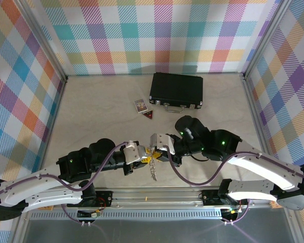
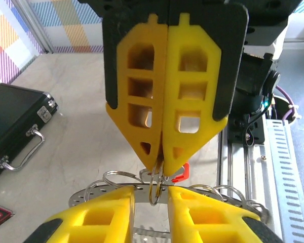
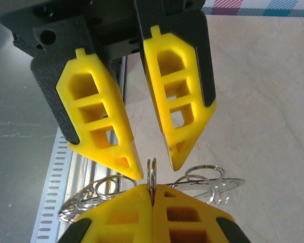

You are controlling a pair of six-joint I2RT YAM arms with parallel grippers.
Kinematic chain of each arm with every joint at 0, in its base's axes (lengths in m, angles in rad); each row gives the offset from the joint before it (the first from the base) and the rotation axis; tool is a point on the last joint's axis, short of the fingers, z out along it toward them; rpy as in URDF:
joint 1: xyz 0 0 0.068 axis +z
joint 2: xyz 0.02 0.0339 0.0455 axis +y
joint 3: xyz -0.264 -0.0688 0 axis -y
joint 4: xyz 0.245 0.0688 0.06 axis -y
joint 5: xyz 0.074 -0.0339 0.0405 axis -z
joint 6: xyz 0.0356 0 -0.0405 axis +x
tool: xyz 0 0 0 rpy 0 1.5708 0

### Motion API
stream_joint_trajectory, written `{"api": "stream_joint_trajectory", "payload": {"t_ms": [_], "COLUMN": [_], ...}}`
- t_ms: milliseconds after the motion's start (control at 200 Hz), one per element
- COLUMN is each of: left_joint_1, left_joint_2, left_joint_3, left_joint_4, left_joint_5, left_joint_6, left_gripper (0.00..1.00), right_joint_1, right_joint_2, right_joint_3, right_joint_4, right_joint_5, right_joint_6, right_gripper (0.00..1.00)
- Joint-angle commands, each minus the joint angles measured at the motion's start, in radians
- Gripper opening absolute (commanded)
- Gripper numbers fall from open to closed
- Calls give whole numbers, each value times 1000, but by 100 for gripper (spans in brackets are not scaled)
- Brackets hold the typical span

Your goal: Put the keys on the keyring

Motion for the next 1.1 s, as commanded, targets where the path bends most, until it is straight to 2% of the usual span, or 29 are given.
{"api": "stream_joint_trajectory", "payload": {"t_ms": [0, 335, 415, 530, 735, 940, 1095], "left_joint_1": [-2, -2, -1, -2, -2, -3, -3], "left_joint_2": [-11, -25, -22, -19, -20, 1, 6], "left_joint_3": [27, 14, 11, 5, 3, 3, 1], "left_joint_4": [-7, 23, 25, 26, 35, 45, 49], "left_joint_5": [-16, -3, 6, -3, -2, 17, 22], "left_joint_6": [11, 8, 10, 12, 13, 15, 15], "left_gripper": [24, 14, 14, 20, 19, 14, 2], "right_joint_1": [-4, 0, -1, 0, -1, 0, -1], "right_joint_2": [9, 23, 16, 11, 6, 0, -9], "right_joint_3": [32, 39, 36, 38, 33, 24, 19], "right_joint_4": [2, -12, -4, -2, 2, 21, 31], "right_joint_5": [-44, -75, -83, -99, -122, -136, -134], "right_joint_6": [-18, -17, -14, -11, -6, 5, 8], "right_gripper": [0, 0, 0, 0, 0, 0, 0]}}
